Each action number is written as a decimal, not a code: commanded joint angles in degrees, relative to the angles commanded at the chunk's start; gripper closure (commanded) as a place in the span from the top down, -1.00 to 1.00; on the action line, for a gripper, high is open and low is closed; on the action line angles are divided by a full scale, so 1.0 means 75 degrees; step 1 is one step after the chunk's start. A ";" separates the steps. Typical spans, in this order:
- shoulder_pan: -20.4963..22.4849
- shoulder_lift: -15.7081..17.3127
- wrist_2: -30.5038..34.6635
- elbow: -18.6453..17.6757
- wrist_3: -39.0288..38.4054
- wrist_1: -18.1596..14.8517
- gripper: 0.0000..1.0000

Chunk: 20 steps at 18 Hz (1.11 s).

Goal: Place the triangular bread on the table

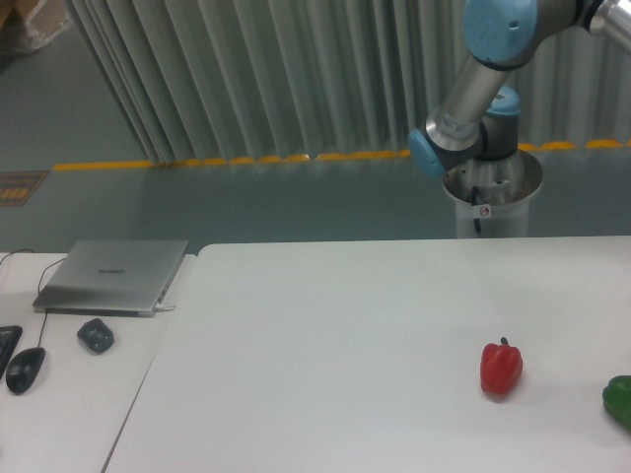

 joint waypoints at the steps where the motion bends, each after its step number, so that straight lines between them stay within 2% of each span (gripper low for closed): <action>1: 0.0036 0.0082 -0.0037 0.0000 0.0000 -0.0118 -0.64; 5: -0.0057 0.0528 -0.0014 -0.0012 -0.0011 -0.0879 -0.63; 10: -0.0525 0.0821 0.0033 -0.0035 -0.0058 -0.1454 -0.62; 12: -0.0806 0.0880 0.0033 -0.0187 -0.0035 -0.1514 -0.60; 15: -0.1485 0.1021 0.0045 -0.0702 0.0000 -0.1491 -0.59; 20: -0.2423 0.1021 0.0092 -0.0984 -0.0046 -0.1491 -0.59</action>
